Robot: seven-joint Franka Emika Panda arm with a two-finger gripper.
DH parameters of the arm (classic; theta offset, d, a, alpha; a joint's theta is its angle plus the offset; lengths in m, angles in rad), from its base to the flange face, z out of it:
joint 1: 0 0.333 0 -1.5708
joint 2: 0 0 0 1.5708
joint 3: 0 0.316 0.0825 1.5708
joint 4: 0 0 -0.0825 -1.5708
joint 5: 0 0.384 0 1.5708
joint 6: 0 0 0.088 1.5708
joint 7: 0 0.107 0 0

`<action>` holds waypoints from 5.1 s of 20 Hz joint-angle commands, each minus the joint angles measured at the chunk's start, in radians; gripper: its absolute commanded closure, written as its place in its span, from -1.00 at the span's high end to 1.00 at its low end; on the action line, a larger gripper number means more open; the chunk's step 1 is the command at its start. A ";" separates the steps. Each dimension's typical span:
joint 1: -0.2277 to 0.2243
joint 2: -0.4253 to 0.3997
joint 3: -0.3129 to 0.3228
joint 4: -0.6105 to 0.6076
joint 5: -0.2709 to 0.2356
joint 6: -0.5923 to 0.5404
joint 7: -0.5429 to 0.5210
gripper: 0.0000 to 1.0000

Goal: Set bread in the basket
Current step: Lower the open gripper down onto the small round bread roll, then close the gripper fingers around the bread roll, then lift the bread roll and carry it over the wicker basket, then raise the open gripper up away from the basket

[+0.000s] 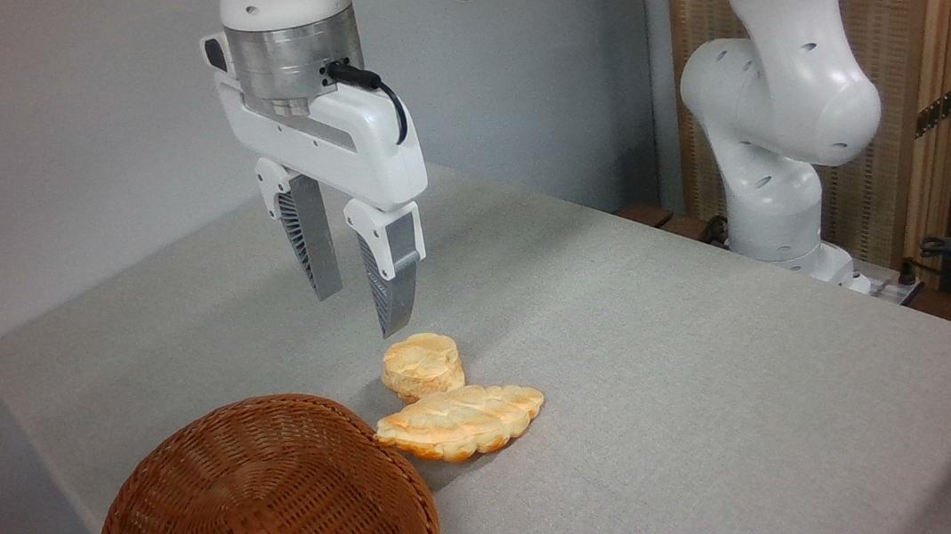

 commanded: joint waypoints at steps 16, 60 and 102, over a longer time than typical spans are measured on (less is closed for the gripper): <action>-0.101 -0.045 0.000 -0.243 0.001 0.068 -0.001 1.00; -0.164 0.040 0.000 -0.272 0.014 0.135 0.053 -0.49; -0.154 0.029 0.071 -0.040 0.047 0.047 -0.054 1.00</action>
